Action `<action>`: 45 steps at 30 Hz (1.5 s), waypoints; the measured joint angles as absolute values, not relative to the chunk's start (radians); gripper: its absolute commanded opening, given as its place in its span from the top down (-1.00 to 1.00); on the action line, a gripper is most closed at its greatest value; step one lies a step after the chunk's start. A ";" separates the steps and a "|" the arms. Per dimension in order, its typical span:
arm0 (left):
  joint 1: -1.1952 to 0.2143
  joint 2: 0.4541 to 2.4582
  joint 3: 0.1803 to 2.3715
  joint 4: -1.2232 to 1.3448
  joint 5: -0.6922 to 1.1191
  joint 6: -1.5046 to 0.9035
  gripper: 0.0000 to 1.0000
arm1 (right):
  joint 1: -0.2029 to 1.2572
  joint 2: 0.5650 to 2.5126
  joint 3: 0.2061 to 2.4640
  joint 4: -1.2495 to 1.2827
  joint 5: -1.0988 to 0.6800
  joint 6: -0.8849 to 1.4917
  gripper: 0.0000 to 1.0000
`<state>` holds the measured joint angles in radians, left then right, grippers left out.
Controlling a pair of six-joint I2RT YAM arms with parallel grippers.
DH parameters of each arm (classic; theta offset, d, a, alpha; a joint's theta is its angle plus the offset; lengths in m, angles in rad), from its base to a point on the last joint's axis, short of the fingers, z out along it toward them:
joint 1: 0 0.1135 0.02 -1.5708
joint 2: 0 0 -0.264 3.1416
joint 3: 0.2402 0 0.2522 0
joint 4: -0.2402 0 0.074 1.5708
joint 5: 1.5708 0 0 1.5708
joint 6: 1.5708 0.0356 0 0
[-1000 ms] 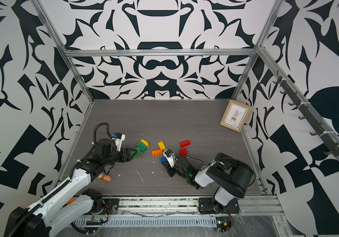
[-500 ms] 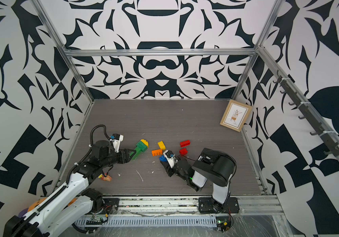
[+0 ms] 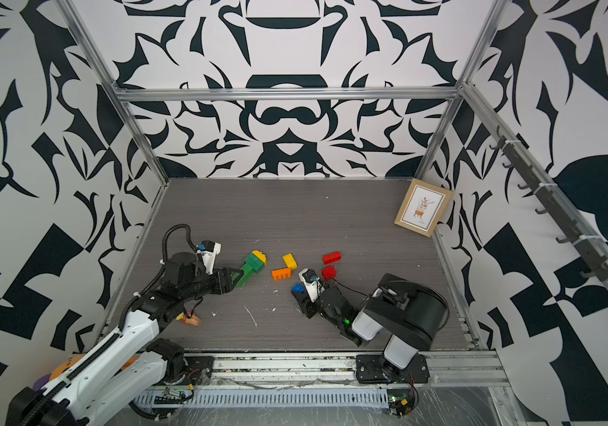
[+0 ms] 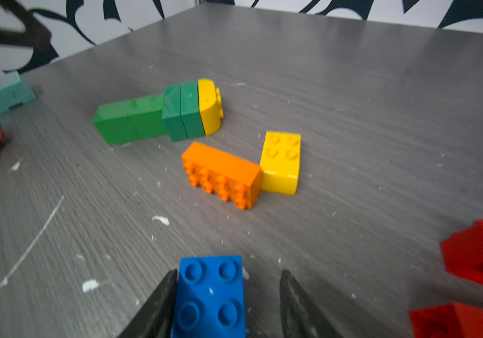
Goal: Assemble an ice cream with lego
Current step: Place the lego brick at the center of the board, then pick up the lego brick from the center of the board.
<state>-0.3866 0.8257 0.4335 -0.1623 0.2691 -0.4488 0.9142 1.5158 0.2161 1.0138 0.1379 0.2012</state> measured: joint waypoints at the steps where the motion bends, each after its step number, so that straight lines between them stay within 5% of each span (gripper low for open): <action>1: -0.387 0.826 0.434 -0.164 0.265 -0.447 -0.27 | 0.914 1.451 0.253 0.910 0.157 0.218 -0.21; 7: -0.387 0.813 0.434 -0.173 0.249 -0.439 -0.29 | 0.852 1.144 0.679 0.083 0.236 0.321 -0.42; 11: -0.387 0.806 0.434 -0.171 0.249 -0.437 -0.29 | 0.699 1.195 0.964 -0.339 0.206 0.325 -0.48; 16: -0.387 0.807 0.433 -0.168 0.249 -0.431 -0.30 | 0.615 1.336 1.026 -0.636 0.168 0.307 -0.45; 33: -0.387 0.871 0.431 -0.160 0.250 -0.414 -0.30 | 0.538 1.520 0.919 -0.620 -0.092 0.417 -0.50; 45: -0.387 0.878 0.425 -0.160 0.232 -0.392 -0.30 | 0.537 1.692 1.018 -0.577 -0.097 0.391 -0.53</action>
<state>-0.3866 0.8783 0.4248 -0.1604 0.2317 -0.3916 0.5369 1.6917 1.0180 -0.5770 -0.0967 0.3912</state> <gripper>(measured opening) 0.651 0.766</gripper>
